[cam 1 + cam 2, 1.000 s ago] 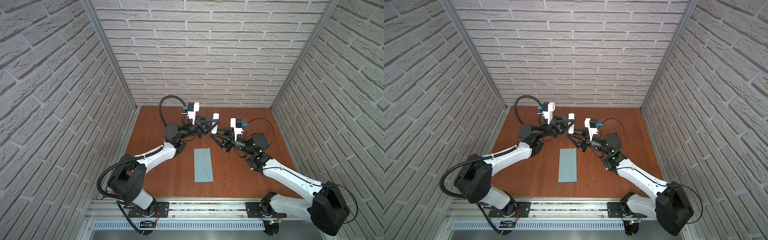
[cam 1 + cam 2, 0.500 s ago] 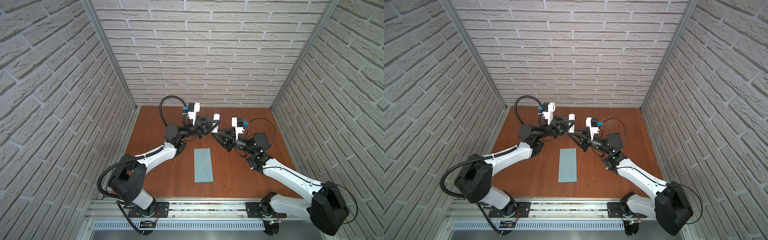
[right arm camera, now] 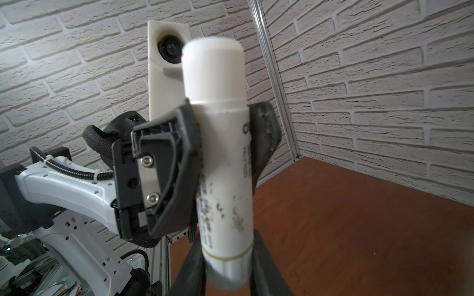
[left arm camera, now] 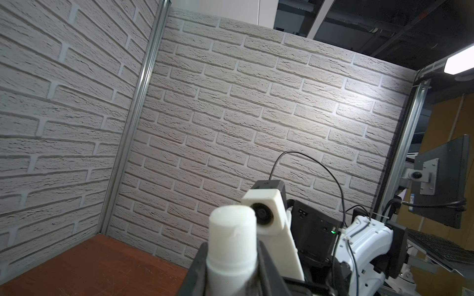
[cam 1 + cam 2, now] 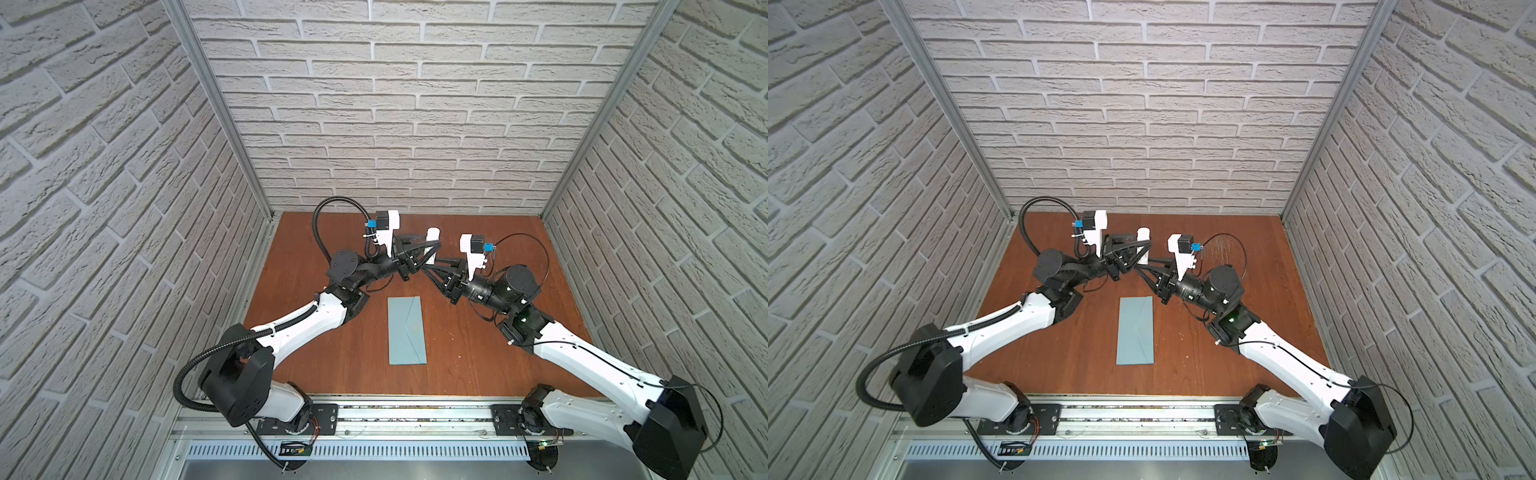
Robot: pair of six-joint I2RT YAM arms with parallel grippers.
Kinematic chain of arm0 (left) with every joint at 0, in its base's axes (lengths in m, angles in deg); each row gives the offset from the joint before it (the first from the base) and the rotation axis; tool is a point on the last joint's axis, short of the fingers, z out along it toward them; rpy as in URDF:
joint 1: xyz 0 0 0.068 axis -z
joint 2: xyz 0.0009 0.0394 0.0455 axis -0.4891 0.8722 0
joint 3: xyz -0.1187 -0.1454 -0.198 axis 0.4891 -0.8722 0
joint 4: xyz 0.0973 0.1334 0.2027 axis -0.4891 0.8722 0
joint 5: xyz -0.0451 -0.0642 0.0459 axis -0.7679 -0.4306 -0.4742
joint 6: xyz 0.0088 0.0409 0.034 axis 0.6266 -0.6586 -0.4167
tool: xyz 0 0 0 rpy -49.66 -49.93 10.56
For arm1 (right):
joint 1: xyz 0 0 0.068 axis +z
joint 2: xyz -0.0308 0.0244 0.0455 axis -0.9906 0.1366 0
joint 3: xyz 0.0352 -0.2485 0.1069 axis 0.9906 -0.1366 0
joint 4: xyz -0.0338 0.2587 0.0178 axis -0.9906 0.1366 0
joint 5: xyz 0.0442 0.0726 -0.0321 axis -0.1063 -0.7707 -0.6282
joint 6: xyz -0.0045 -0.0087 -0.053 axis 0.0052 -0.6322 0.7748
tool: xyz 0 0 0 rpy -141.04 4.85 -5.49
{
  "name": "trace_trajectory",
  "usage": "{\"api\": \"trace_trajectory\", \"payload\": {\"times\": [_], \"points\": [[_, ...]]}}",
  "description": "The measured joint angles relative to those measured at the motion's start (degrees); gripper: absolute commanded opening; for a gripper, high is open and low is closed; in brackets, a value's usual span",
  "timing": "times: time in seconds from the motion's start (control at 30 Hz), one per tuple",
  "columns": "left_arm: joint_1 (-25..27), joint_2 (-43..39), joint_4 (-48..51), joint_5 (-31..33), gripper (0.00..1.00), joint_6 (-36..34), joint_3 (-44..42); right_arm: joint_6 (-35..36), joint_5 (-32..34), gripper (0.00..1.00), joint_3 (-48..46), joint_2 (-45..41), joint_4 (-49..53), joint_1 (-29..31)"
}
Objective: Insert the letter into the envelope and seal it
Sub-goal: 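Rotate the right gripper around the glue stick while the left gripper holds it, then open the right gripper and draw it back from the glue stick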
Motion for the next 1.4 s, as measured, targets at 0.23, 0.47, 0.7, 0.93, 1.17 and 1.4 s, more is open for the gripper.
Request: {"api": "trace_trajectory", "payload": {"times": [0.23,0.47,0.7,0.93,1.17,1.4], "points": [[3.69,-1.16,1.86,6.91,0.00,-6.95,-2.03,7.87,24.13,0.06,0.63,-4.31,10.08,10.21],[6.03,-0.96,0.98,12.24,0.00,-10.64,-3.17,11.21,41.77,0.06,2.23,-3.48,13.07,18.01],[6.80,-0.83,-3.02,15.54,0.00,-12.37,-3.96,13.60,54.23,0.06,6.36,0.15,14.08,23.43],[7.06,-0.48,-4.35,16.26,0.00,-13.33,-4.22,15.96,57.16,0.18,7.72,0.85,16.26,24.33],[2.73,-0.57,-0.76,15.54,0.00,-12.79,-4.42,20.87,53.92,0.42,5.09,-3.06,16.59,24.72],[-5.01,0.02,0.17,10.54,0.00,-4.02,-4.55,18.78,35.50,0.44,2.14,-9.77,17.31,12.79]]}}
